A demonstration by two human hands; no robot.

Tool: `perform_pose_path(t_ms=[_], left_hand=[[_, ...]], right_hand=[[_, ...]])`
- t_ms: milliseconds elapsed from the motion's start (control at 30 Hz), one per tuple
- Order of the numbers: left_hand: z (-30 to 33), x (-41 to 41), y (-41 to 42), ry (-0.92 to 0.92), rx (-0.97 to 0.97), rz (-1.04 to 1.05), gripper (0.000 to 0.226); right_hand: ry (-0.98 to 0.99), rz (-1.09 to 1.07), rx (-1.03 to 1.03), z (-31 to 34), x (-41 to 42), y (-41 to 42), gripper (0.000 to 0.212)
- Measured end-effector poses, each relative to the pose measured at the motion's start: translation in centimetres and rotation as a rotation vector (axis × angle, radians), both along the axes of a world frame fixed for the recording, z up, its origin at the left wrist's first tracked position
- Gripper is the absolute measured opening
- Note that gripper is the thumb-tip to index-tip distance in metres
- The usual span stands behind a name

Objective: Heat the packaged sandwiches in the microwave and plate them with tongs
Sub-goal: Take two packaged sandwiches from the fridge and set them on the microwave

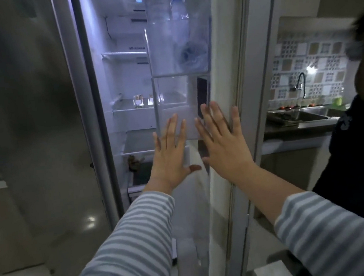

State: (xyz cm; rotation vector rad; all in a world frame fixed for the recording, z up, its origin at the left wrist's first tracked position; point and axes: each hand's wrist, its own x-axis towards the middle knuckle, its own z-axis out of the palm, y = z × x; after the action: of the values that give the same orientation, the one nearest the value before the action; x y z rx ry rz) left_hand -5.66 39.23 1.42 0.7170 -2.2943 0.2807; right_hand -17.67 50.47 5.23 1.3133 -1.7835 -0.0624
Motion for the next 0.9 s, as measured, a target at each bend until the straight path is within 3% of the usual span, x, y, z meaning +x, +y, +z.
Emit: perform_pose_path(t_ms=[367, 667, 767, 900], left_hand=[[-0.9, -8.4, 6.6, -0.010, -0.101, 0.018, 0.125], [-0.6, -9.9, 8.0, -0.069, -0.113, 0.055, 0.124], [-0.2, -8.0, 7.3, -0.094, -0.178, 0.007, 0.113], [0.4, -3.1, 5.3, 0.027, -0.187, -0.026, 0.079]], right_hand=[[-0.011, 0.005, -0.012, -0.6, -10.4, 6.1, 0.114], [-0.019, -0.044, 0.006, -0.6, -11.9, 7.1, 0.114], [-0.078, -0.017, -0.045, -0.9, -10.3, 7.1, 0.102], [-0.065, 0.214, -0.156, -1.8, -6.0, 5.0, 0.080]])
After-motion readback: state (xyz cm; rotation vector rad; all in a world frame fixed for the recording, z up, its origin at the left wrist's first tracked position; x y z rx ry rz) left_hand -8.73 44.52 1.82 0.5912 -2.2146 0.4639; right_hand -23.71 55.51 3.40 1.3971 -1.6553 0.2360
